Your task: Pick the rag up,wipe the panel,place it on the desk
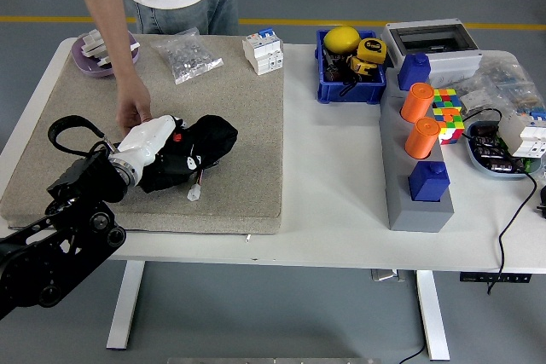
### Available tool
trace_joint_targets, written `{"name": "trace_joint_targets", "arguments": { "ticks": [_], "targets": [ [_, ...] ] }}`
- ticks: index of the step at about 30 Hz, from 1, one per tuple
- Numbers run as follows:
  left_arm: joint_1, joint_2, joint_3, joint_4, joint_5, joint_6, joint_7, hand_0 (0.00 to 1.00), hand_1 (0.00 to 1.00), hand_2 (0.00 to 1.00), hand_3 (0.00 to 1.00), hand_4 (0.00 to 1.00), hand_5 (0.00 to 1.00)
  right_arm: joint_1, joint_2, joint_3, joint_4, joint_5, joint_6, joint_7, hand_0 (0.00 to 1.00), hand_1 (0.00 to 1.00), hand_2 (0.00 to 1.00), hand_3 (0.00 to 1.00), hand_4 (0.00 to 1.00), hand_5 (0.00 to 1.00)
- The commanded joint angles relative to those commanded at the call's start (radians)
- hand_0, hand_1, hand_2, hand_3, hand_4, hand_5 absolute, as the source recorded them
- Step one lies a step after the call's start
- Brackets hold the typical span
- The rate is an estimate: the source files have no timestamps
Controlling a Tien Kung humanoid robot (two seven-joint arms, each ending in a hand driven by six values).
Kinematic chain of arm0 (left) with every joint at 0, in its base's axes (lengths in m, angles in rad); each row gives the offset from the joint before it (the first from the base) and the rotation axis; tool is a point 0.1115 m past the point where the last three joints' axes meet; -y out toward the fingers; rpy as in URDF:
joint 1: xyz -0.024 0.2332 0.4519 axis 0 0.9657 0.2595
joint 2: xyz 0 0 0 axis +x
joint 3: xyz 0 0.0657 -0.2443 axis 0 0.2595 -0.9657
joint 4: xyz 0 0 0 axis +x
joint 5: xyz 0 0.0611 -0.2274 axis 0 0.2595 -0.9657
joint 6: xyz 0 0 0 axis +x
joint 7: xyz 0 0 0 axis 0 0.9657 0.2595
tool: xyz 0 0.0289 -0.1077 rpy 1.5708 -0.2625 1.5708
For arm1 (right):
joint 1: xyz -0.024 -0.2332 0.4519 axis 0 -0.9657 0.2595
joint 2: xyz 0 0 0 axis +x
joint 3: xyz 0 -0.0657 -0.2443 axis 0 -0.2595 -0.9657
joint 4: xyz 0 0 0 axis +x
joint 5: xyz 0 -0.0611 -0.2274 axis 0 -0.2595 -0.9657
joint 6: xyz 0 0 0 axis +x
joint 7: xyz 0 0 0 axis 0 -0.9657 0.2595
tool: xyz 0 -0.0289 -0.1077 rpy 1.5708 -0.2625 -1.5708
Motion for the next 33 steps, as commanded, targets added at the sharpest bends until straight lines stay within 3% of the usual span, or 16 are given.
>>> {"name": "trace_joint_targets", "arguments": {
  "ticks": [3,18,33],
  "targets": [
    [-0.003,-0.003,0.004,0.003,0.001,0.0,0.001,0.201,0.107,0.55,0.568,0.568,0.002,0.001,-0.001,0.001,0.001,-0.002,-0.001,0.0,0.754,0.613,0.639,0.617,0.998,0.632],
    [0.045,0.049,-0.022,-0.046,0.025,-0.007,0.015,0.201,0.108,0.55,0.568,0.57,0.002,-0.003,-0.003,0.011,0.002,-0.009,-0.004,0.001,0.754,0.613,0.639,0.618,0.998,0.632],
    [0.143,0.144,-0.108,-0.124,0.048,-0.032,0.033,0.204,0.112,0.55,0.568,0.571,0.002,-0.013,-0.008,0.018,0.0,-0.01,-0.002,-0.001,0.754,0.612,0.639,0.617,0.998,0.631]
  ]
}}
